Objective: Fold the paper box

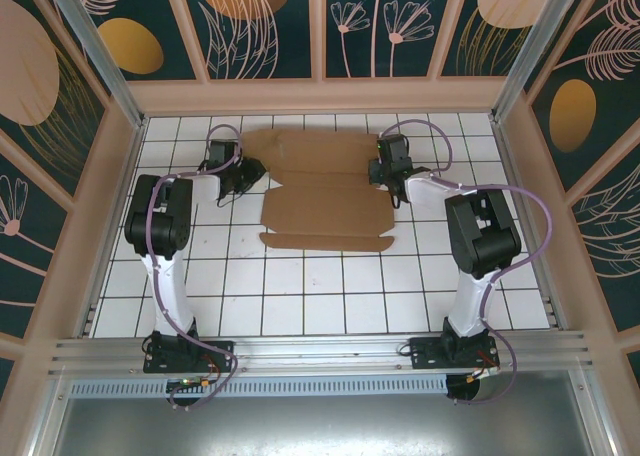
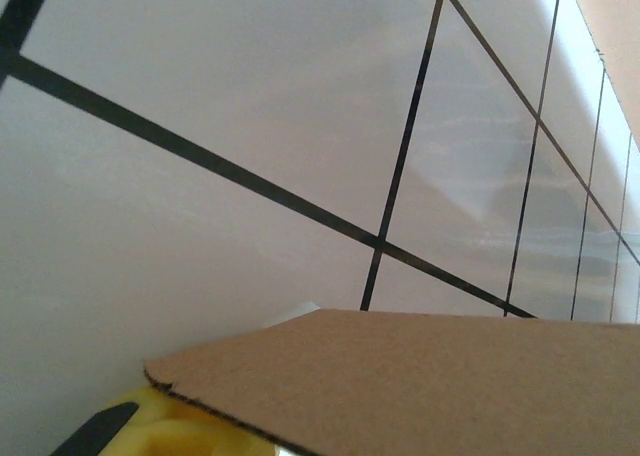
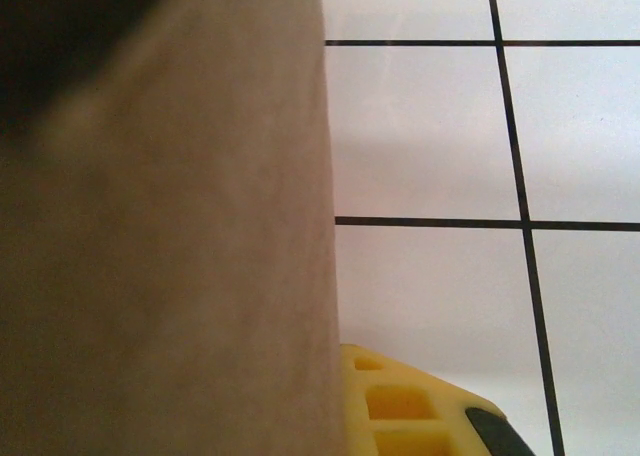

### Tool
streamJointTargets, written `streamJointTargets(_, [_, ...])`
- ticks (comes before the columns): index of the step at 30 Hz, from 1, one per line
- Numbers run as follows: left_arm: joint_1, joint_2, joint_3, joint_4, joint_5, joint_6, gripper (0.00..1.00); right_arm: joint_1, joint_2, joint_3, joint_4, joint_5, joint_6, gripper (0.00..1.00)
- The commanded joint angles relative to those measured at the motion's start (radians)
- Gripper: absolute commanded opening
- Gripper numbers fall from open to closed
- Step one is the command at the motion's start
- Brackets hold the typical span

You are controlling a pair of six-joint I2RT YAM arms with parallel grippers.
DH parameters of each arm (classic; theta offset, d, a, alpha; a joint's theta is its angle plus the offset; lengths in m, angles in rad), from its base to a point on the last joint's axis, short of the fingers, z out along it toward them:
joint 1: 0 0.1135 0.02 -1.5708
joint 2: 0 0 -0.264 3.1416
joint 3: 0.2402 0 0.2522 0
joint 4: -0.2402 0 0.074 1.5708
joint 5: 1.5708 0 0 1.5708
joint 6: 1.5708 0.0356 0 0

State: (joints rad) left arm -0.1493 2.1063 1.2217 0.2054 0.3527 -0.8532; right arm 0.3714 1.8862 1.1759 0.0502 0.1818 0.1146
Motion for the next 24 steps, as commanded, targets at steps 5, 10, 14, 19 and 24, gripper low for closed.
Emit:
streamJointTargets(5, [-0.047, -0.041, 0.013, -0.112, 0.043, 0.023, 0.20, 0.015, 0.028, 0.011, -0.105, 0.007, -0.021, 0.00])
streamJointTargets(10, [-0.081, -0.064, 0.034, -0.158, 0.019, 0.051, 0.12, 0.015, 0.027, 0.007, -0.105, 0.010, -0.018, 0.00])
streamJointTargets(14, [-0.114, -0.059, 0.066, -0.190, 0.001, 0.083, 0.12, 0.015, 0.027, -0.002, -0.104, 0.005, -0.015, 0.00])
streamJointTargets(19, [-0.148, -0.040, 0.091, -0.199, -0.010, 0.079, 0.17, 0.017, 0.023, -0.004, -0.105, 0.001, -0.010, 0.00])
streamJointTargets(24, [-0.167, -0.023, 0.102, -0.199, -0.017, 0.068, 0.20, 0.021, 0.021, -0.011, -0.104, 0.003, -0.014, 0.00])
